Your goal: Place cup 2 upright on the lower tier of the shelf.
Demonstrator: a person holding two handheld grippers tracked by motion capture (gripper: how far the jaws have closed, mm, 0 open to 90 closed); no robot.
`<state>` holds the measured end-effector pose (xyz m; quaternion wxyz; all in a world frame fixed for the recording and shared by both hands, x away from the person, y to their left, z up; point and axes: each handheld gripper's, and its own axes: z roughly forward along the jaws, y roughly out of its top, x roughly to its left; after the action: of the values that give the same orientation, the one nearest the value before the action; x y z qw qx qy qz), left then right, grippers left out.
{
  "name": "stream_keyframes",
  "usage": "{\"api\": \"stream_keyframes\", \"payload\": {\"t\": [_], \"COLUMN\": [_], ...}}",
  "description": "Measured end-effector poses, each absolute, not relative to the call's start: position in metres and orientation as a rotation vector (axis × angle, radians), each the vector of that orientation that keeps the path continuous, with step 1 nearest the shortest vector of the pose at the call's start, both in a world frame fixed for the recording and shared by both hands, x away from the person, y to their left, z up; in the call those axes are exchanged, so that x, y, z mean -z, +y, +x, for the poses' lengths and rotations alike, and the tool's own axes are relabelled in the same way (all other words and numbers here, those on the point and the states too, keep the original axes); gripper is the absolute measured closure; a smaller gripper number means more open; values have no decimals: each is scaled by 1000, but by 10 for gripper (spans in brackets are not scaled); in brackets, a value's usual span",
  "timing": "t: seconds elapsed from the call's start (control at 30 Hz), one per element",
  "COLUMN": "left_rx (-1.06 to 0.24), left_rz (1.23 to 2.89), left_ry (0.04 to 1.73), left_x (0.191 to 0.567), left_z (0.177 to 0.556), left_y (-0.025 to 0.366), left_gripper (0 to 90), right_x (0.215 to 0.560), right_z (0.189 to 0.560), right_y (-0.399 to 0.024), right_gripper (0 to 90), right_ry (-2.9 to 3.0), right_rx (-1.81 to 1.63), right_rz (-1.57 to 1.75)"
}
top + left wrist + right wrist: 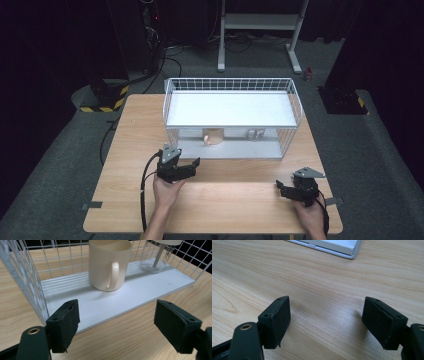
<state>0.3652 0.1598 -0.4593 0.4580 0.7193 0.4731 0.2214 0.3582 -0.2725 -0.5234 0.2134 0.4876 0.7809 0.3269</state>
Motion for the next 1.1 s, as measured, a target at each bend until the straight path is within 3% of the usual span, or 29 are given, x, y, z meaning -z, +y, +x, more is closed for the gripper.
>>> {"api": "stream_keyframes", "payload": {"t": [1.1], "left_rx": [-563], "left_rz": [1756], "left_ry": [1216], "left_x": [466], "left_z": [341], "left_y": [193], "left_gripper": [166], "right_x": [523], "right_z": [358], "right_y": [-273], "right_gripper": [228], "right_ry": [2168], "right_rx": [-906], "right_rz": [1351]}}
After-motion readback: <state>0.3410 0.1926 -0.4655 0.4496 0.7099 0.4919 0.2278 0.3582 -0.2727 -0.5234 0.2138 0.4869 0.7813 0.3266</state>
